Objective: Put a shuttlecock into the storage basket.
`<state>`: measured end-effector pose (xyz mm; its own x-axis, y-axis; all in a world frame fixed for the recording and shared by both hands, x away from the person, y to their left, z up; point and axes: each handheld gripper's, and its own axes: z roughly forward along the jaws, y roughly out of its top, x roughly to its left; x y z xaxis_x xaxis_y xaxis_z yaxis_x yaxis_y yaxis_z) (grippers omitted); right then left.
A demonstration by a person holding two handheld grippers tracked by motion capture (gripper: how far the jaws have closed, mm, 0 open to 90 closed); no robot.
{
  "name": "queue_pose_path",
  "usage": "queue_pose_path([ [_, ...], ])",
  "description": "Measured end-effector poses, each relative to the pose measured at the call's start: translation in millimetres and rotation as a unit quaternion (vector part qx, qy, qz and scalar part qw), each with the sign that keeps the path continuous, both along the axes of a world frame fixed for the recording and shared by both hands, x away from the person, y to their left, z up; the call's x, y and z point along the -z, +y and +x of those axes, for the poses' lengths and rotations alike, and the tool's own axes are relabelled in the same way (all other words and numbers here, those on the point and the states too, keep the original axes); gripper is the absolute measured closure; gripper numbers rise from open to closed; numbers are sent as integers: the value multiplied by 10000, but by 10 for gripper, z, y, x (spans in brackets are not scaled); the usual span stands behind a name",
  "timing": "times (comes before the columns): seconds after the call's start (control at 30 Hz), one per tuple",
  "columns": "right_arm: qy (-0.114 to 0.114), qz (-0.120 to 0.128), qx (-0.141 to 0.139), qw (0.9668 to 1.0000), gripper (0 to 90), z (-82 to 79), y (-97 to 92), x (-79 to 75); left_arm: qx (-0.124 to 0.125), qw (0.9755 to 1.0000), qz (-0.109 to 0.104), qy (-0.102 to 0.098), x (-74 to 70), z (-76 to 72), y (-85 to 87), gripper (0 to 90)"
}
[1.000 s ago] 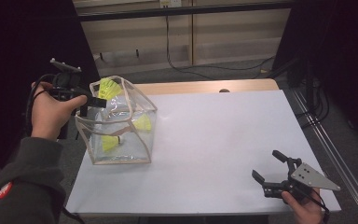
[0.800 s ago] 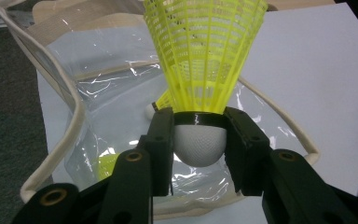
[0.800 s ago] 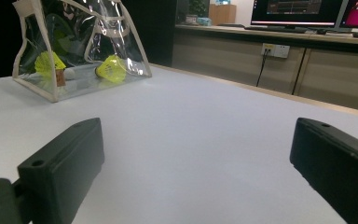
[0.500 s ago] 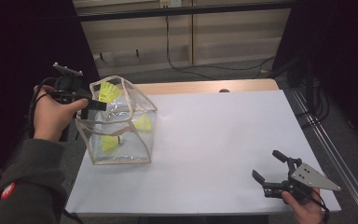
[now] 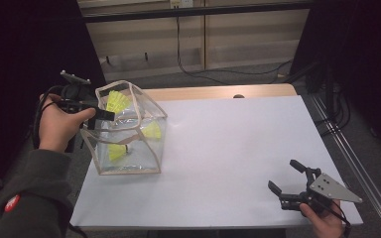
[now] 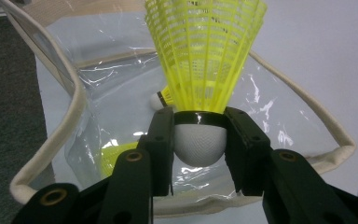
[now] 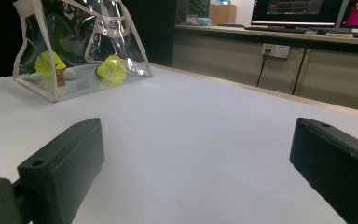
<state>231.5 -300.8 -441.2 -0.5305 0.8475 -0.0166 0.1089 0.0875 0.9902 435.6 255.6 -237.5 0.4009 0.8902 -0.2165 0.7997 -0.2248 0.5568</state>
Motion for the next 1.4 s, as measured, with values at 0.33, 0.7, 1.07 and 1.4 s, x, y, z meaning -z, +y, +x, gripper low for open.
queue_pose_path([
  [0.33, 6, 5, 2, 10000, 27, 0, -1, 0, 8, 10000, 29, 59, 51, 6, -9, 644],
  [0.7, -2, 2, 2, 10000, 27, 1, -3, 0, 19, 9999, 12, 104, 109, 14, -9, 644],
  [1.07, 6, -6, 0, 10000, 27, 2, -4, 3, 47, 9999, 5, 155, 193, 41, -42, 643],
  [1.4, 7, -3, -2, 10000, 27, 1, -4, 2, 45, 9998, -3, 198, 239, 55, -58, 643],
])
